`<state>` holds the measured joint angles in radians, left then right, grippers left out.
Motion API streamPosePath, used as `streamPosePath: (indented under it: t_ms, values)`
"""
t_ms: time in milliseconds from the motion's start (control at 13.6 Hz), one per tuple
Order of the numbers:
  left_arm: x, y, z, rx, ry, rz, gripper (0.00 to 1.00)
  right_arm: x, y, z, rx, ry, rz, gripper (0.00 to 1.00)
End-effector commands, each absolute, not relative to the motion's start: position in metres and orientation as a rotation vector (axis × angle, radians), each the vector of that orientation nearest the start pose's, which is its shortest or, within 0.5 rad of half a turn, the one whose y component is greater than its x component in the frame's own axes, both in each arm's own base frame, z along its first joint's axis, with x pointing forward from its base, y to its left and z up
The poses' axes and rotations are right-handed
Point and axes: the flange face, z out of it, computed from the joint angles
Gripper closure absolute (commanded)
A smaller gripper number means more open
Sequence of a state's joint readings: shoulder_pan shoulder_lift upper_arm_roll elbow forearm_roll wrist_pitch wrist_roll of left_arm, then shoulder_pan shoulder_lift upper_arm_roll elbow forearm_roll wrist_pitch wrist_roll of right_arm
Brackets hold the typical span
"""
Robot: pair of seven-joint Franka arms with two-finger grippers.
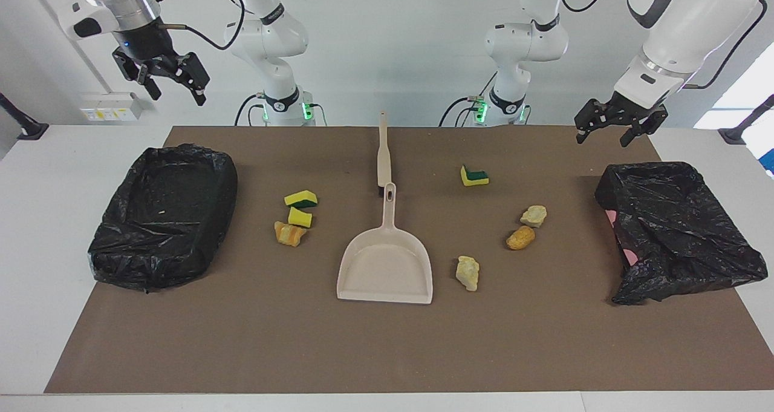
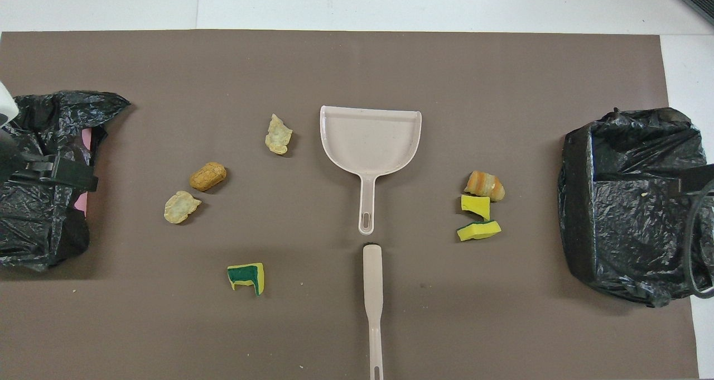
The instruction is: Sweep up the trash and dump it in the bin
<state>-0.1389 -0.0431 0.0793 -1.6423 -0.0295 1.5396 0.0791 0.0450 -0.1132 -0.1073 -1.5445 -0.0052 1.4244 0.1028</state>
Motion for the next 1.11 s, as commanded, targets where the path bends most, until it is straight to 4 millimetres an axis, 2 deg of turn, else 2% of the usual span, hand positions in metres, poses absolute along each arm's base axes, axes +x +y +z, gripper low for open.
streamPosePath:
  t_ms: [0, 369, 664, 738, 811, 1033]
  values:
    - [0.530, -0.025, 0.617, -3.151, 0.270, 0.101, 0.00, 0.498, -0.039, 0.682, -3.100, 0.226, -0.010, 0.00]
    - [0.529, -0.019, 0.617, -3.155, 0.263, 0.113, 0.00, 0.498, -0.039, 0.682, -3.099, 0.233, -0.010, 0.00]
    - [0.529, -0.019, 0.617, -3.158, 0.339, 0.113, 0.00, 0.498, -0.039, 0.682, -3.099, 0.233, -0.013, 0.00]
    - [0.529, -0.018, 0.616, -3.156, 0.405, 0.116, 0.00, 0.499, -0.038, 0.682, -3.104, 0.222, -0.013, 0.00]
    - [0.529, -0.007, 0.615, -3.162, 0.412, 0.121, 0.00, 0.498, -0.038, 0.685, -3.104, 0.222, -0.022, 0.00]
    - [0.529, -0.012, 0.609, -3.198, 0.427, 0.133, 0.00, 0.498, -0.038, 0.686, -3.107, 0.221, -0.025, 0.00]
